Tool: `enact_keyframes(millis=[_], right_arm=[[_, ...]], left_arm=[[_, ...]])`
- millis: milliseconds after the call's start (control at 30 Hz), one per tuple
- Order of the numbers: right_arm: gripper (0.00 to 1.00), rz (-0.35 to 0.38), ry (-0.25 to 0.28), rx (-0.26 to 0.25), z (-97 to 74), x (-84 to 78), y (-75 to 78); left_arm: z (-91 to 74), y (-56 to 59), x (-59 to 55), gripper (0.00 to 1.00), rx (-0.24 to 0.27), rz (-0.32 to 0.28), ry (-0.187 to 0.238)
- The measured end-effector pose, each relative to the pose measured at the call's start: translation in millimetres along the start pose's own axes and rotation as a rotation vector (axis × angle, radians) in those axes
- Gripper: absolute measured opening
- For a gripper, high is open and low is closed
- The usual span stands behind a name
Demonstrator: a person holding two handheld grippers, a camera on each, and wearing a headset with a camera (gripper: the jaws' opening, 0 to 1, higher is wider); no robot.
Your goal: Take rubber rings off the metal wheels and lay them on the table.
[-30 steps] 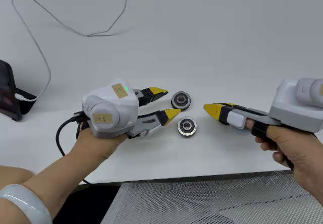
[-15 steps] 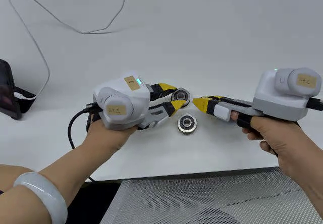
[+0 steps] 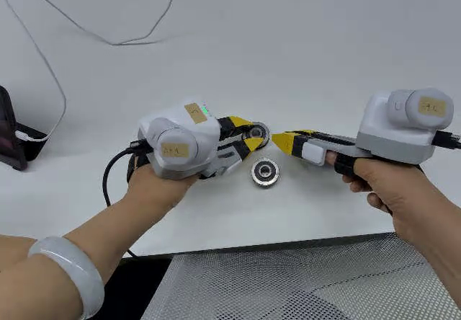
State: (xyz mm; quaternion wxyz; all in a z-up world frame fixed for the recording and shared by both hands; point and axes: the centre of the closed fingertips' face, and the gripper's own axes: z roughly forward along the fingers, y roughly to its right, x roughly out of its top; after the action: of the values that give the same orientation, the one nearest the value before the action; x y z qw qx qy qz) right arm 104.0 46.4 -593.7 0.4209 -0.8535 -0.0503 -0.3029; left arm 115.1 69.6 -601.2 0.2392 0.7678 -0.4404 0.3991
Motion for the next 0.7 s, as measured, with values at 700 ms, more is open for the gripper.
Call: enact_keyframes(millis=[700], right_arm=[[0.22,0.167,0.01,0.04,19.1,-4.9,1.7]], left_arm=[[0.3,-0.3,-2.4,0.14,0.0,0.002,0.011]])
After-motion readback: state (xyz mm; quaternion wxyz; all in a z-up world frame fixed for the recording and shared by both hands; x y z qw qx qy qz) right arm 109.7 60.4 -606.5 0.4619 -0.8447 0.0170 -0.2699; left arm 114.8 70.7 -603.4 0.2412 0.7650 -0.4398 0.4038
